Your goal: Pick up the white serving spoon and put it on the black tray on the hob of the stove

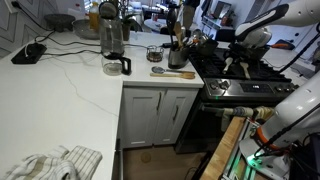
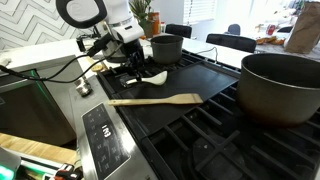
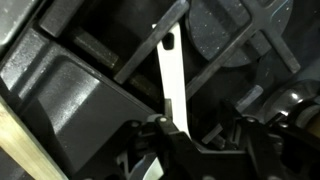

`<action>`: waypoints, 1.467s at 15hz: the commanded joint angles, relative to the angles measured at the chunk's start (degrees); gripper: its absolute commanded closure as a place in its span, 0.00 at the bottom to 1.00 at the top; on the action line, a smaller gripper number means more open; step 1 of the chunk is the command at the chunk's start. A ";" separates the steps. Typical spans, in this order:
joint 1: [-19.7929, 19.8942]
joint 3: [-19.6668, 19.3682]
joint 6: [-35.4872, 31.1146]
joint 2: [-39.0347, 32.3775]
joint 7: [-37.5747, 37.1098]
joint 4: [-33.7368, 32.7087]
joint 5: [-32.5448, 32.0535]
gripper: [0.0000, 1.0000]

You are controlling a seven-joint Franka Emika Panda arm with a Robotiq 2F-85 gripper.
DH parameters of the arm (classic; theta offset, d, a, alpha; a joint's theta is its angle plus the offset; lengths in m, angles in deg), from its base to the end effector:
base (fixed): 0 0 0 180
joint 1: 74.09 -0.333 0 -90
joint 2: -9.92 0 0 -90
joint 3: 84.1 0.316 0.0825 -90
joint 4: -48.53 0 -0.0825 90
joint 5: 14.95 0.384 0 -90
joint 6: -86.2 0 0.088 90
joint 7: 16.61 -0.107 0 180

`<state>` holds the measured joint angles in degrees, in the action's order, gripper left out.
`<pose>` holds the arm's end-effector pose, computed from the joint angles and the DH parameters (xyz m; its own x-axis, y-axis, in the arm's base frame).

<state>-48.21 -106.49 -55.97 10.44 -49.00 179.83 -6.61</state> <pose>0.3534 -0.3973 0.3735 0.0462 -0.9939 0.0999 -0.9781 -0.0653 -0.1974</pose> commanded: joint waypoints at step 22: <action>-0.08 -2.45 8.19 -3.32 1.20 -5.36 2.38 0.94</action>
<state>-48.07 -108.41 -49.41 7.49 -48.91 175.87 -6.60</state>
